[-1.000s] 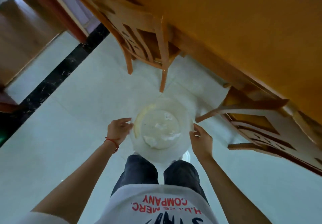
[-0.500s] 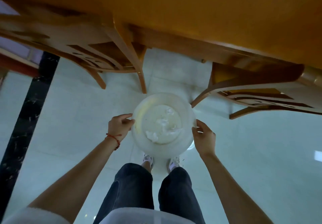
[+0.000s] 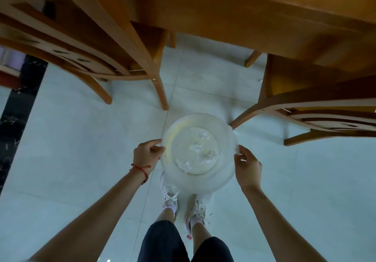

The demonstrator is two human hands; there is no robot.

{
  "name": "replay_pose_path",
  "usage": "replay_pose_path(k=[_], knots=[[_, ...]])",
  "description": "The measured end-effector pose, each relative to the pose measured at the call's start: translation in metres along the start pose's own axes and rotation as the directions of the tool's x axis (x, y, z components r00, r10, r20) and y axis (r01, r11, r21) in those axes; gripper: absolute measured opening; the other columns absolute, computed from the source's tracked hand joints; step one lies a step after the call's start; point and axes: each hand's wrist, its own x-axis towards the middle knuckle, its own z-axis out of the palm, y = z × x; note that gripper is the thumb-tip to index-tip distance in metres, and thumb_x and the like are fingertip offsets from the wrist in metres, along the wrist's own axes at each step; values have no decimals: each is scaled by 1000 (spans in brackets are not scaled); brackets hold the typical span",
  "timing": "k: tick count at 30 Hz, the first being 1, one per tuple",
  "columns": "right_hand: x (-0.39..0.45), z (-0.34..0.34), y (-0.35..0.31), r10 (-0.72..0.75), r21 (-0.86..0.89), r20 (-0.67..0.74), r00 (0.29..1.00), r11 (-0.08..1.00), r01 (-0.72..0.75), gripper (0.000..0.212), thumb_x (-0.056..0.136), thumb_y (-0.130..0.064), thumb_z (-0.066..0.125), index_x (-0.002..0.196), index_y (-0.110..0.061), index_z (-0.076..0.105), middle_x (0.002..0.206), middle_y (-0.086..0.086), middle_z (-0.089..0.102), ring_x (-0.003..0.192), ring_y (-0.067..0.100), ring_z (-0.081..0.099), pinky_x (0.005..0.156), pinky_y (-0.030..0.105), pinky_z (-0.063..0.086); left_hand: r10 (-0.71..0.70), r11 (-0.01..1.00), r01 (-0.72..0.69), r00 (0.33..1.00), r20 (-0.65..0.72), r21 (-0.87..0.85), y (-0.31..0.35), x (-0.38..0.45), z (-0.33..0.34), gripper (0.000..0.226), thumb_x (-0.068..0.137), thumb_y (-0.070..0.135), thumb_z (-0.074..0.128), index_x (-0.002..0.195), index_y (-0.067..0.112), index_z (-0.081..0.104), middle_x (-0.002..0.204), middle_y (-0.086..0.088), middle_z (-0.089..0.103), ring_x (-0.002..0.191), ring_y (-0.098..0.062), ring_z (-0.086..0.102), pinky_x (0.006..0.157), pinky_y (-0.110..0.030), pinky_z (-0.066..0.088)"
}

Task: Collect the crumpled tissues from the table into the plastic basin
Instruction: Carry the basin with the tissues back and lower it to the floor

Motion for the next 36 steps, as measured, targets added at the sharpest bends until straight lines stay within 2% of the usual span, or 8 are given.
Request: replay_pose_path(k=[10, 13, 17, 22, 25, 32, 34, 36], knots=[[79, 93, 85, 45, -31, -18, 999, 998, -46, 31, 88, -3, 45, 114, -11, 61, 109, 9, 68, 83, 14, 55, 73, 17, 37, -32, 999, 32, 999, -24, 30, -83, 97, 80, 34, 76, 12, 67, 110, 7, 65, 88, -16, 72, 91, -31, 66, 93, -46, 50], [106, 119, 108, 38, -37, -26, 999, 999, -39, 31, 89, -5, 45, 114, -10, 62, 110, 10, 69, 87, 18, 59, 73, 16, 36, -54, 998, 54, 999, 6, 44, -99, 124, 100, 39, 73, 14, 67, 112, 8, 64, 88, -14, 72, 92, -30, 66, 93, -44, 50], [132, 145, 135, 77, -27, -34, 996, 997, -78, 30, 91, -10, 45, 117, -11, 60, 110, 13, 68, 100, 27, 60, 75, 18, 37, -117, 993, 117, 993, 13, 4, -117, 154, 121, 54, 59, 30, 60, 110, 13, 65, 84, -8, 71, 91, -26, 66, 91, -41, 52], [153, 161, 151, 46, -37, -34, 998, 998, -48, 24, 90, -5, 45, 104, -7, 64, 95, 18, 70, 91, 34, 59, 67, 25, 36, -123, 992, 124, 992, 37, -34, -133, 181, 141, 42, 72, 14, 65, 113, 10, 63, 73, 1, 65, 87, -24, 65, 91, -43, 52], [160, 167, 157, 32, -52, -26, 999, 998, -33, 19, 89, -3, 45, 97, -1, 62, 94, 22, 68, 89, 35, 59, 73, 30, 40, -102, 995, 103, 994, 39, -20, -138, 193, 148, 37, 76, 9, 65, 113, 9, 63, 69, 7, 61, 87, -25, 65, 90, -43, 52], [169, 175, 160, -39, -62, -11, 999, 997, 38, 26, 90, -2, 45, 107, -8, 63, 103, 13, 70, 94, 29, 61, 64, 14, 30, -86, 995, 88, 995, 50, -37, -147, 210, 151, 38, 77, 7, 65, 115, 6, 61, 68, 4, 61, 71, -17, 60, 91, -44, 52], [170, 176, 161, -29, -71, -2, 1000, 997, 29, 27, 90, -4, 45, 112, -9, 61, 109, 12, 69, 98, 29, 61, 67, 13, 30, -91, 995, 94, 994, 62, -44, -147, 210, 150, 39, 77, 8, 65, 116, 7, 60, 70, 4, 62, 73, -19, 61, 91, -44, 52], [169, 175, 163, -5, -83, 22, 1000, 997, 7, 29, 91, -8, 46, 118, -10, 58, 114, 11, 67, 103, 28, 60, 70, 13, 30, -104, 993, 108, 992, 76, -49, -147, 207, 148, 40, 77, 11, 66, 116, 9, 61, 80, -2, 66, 85, -24, 64, 92, -44, 51]])
